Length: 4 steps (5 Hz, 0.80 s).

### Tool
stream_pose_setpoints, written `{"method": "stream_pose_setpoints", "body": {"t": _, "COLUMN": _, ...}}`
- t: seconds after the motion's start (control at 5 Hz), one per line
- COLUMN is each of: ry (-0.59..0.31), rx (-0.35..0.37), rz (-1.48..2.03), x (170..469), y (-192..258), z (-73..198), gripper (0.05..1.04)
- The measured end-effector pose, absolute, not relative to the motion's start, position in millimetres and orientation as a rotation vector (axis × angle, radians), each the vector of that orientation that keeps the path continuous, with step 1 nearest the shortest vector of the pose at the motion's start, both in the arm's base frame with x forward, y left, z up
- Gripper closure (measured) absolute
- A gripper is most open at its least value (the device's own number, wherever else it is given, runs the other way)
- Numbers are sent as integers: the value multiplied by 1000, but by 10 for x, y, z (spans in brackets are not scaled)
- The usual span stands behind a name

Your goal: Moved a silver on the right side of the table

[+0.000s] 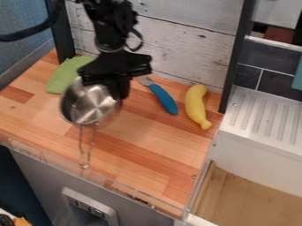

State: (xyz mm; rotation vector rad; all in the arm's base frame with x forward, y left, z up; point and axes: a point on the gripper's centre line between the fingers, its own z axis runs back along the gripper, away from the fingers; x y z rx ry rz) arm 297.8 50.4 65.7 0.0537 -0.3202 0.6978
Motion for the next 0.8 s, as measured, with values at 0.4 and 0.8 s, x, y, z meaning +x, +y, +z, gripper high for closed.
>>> {"method": "stream_pose_setpoints", "body": {"t": 0.4, "ry": -302, "rx": 104, "rz": 599, "x": 2984, "y": 12, "z": 544, "gripper": 1005}}
{"method": "stream_pose_setpoints", "body": {"t": 0.8, "ry": -268, "rx": 139, "rz": 485, "x": 2947, "y": -376, "z": 321, "gripper": 1005}}
